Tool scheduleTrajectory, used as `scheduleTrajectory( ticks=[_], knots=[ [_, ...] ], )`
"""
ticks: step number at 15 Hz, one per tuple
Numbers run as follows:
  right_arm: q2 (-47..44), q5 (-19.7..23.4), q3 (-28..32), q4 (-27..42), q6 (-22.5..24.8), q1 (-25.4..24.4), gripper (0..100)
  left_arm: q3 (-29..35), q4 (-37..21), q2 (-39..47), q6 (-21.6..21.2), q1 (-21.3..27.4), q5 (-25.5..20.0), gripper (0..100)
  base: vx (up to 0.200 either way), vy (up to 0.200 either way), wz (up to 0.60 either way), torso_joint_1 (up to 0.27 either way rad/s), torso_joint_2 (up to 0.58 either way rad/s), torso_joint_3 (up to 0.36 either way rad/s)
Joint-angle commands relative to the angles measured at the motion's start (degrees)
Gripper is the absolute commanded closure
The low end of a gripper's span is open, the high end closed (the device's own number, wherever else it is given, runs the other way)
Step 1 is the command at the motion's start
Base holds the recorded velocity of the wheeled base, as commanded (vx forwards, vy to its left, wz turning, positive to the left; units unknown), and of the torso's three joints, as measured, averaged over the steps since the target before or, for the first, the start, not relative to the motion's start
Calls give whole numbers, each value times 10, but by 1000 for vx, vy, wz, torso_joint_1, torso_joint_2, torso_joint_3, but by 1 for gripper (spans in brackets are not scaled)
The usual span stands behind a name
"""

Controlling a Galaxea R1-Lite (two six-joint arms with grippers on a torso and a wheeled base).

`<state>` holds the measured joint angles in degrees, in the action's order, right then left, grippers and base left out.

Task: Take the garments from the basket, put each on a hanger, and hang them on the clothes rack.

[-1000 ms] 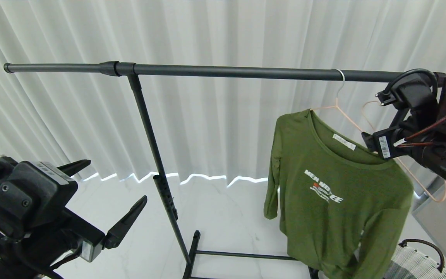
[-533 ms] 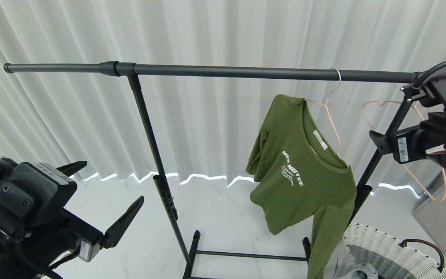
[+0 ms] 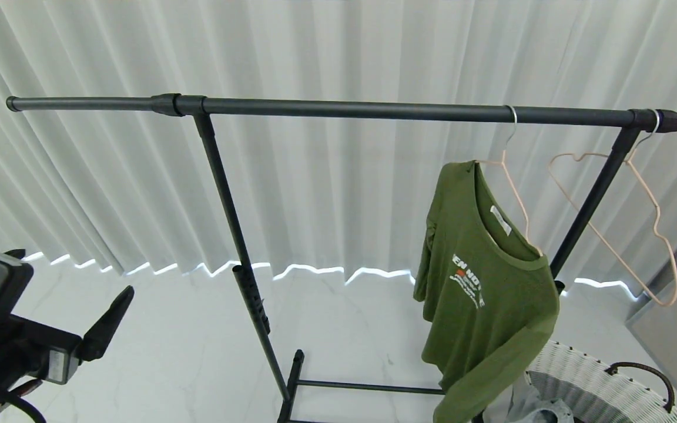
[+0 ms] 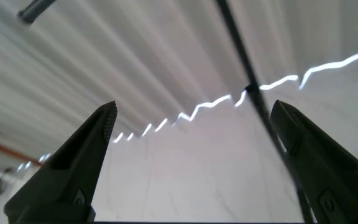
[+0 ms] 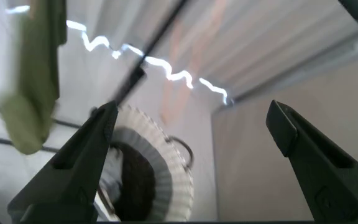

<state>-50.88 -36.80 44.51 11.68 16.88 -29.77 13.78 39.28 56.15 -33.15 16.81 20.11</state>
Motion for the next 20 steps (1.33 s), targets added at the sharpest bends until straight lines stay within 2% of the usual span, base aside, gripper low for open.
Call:
scheduleTrajectory(
  ticks=[1,5,7,10,18,20],
  knots=[
    [90,2,-28,21,-1,35,0,-39,-1,-32,0,-56,0,0,0,0,0,0,0,0],
    [109,-1,-45,20,-1,49,0,-72,-2,-32,-2,-179,2,0,0,0,0,0,0,0],
    [109,-1,-45,20,-1,52,0,-72,-10,-31,-2,-216,2,0,0,0,0,0,0,0],
    [104,-1,-46,21,0,52,0,-71,-23,-35,-2,-226,2,0,0,0,0,0,0,0],
    [87,2,-47,20,-1,63,0,-72,-24,-24,2,-227,0,0,-200,0,0,4,1,2],
    [87,2,-52,20,-2,75,0,-73,-24,-17,4,-231,-2,0,0,0,0,0,0,0]
  ],
)
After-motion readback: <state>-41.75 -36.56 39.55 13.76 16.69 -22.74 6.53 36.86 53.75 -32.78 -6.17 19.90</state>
